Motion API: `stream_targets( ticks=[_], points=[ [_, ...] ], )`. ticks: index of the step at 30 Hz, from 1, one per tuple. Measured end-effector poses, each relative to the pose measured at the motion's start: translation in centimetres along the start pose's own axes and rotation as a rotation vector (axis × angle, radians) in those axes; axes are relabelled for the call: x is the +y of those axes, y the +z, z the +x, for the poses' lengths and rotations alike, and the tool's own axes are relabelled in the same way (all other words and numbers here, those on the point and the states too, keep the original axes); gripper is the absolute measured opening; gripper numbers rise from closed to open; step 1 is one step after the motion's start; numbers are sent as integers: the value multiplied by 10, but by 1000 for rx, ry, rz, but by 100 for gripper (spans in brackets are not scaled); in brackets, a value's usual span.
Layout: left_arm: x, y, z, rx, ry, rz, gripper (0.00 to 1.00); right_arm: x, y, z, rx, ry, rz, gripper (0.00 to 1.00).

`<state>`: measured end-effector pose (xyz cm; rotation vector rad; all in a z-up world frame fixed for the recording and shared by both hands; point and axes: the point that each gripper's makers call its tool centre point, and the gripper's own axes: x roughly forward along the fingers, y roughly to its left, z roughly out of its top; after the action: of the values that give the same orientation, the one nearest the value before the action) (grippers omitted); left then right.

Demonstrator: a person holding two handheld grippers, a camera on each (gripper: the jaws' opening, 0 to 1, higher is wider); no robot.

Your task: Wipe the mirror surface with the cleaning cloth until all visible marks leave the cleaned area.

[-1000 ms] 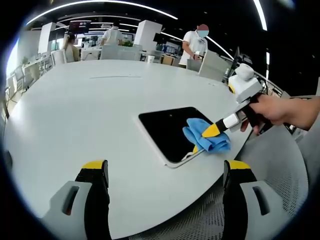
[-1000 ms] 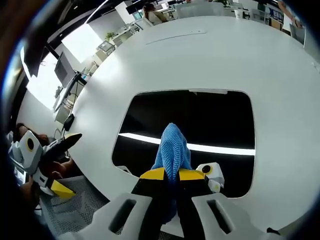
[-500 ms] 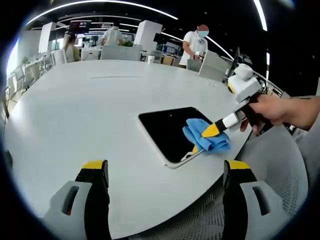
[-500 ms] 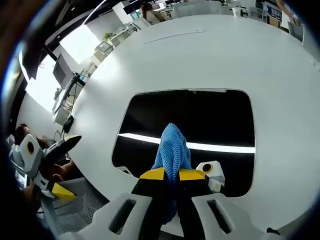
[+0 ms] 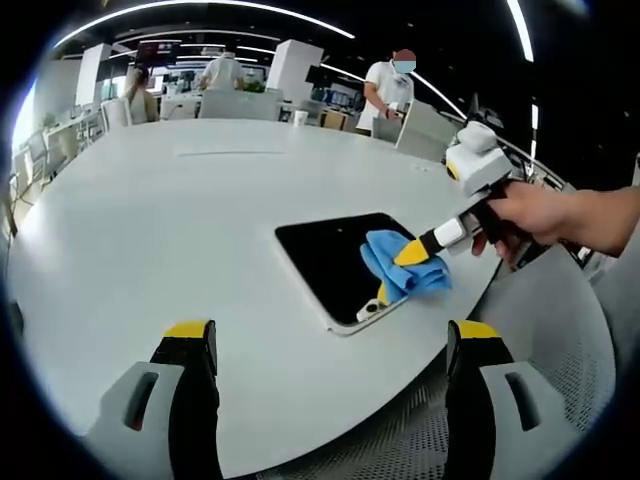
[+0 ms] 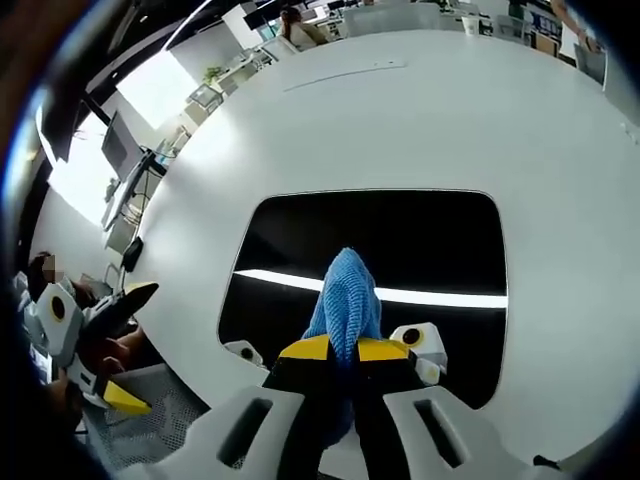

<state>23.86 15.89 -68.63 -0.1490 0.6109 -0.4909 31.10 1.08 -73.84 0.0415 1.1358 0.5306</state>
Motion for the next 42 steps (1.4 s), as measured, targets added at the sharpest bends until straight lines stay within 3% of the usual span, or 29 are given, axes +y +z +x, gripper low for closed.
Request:
stream_targets(
  ticks=[23, 29, 31, 42],
  points=[
    [-4, -2, 0, 8, -18, 10, 93, -8, 43, 19, 2, -49, -78, 2],
    [4, 5, -3, -24, 24, 12, 96, -11, 59, 27, 9, -54, -106, 2],
    [5, 9, -3, -44, 34, 33, 98, -12, 66, 29, 10, -52, -106, 2],
    [5, 2, 1, -19, 18, 19, 99, -17, 89, 40, 3, -68, -69, 2]
  ],
)
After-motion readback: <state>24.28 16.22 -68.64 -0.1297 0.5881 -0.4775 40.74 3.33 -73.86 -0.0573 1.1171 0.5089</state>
